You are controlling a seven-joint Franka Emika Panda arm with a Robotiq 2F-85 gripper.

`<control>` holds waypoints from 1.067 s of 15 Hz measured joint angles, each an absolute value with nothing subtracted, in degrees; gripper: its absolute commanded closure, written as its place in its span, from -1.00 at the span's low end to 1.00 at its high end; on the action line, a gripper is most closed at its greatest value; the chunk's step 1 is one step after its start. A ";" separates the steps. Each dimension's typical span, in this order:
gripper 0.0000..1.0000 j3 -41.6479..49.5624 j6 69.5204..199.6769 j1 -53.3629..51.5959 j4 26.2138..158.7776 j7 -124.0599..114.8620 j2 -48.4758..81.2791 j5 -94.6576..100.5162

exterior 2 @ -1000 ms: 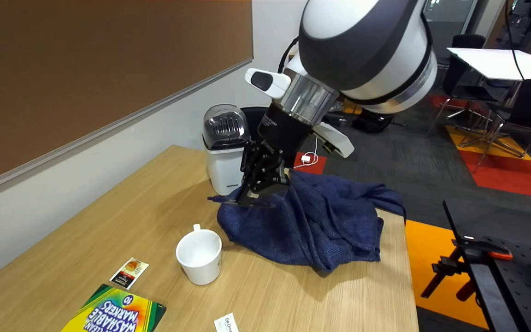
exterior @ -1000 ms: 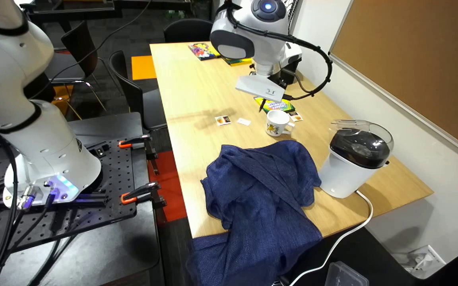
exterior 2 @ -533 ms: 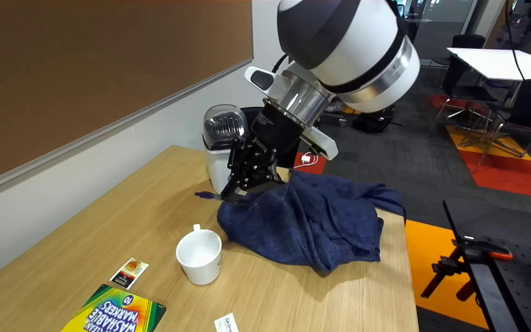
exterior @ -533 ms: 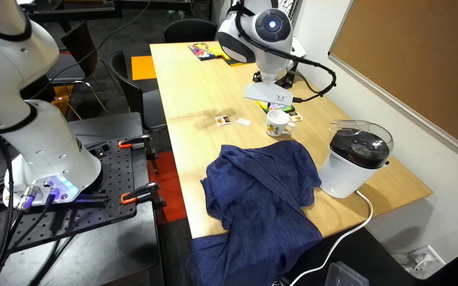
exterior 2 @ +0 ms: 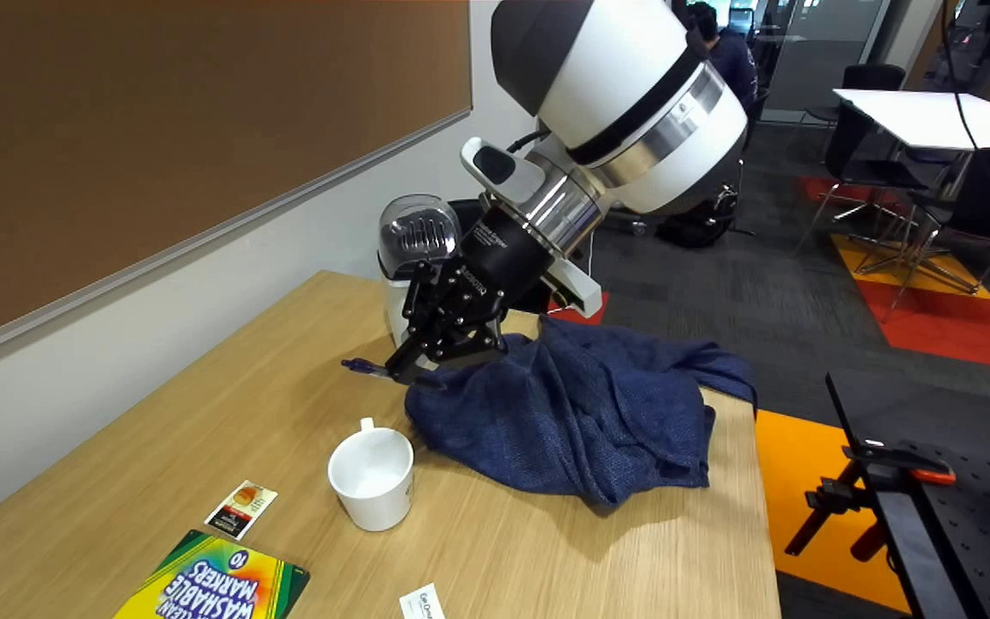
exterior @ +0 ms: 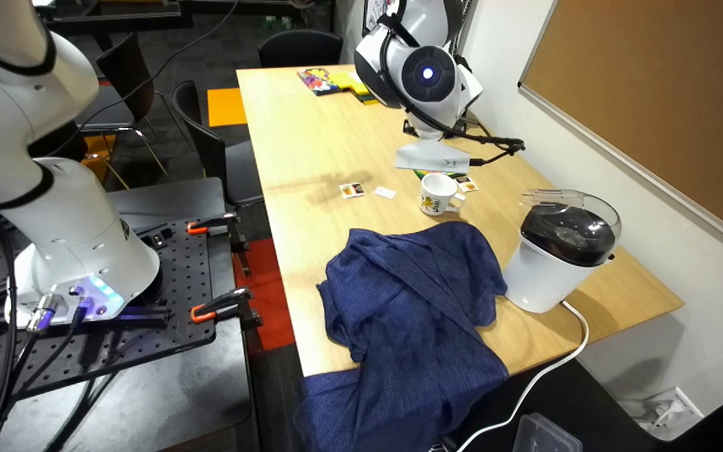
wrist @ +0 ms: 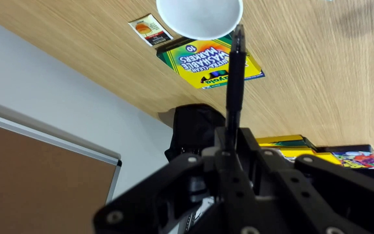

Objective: Put the pen inside the white mug

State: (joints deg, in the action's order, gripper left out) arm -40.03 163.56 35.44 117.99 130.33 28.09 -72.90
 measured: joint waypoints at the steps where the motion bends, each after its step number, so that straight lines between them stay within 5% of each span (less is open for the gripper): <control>1: 0.94 -40.60 163.42 35.86 117.59 133.03 28.90 -74.53; 16: 0.94 -44.93 161.03 38.35 107.39 149.12 39.34 -81.43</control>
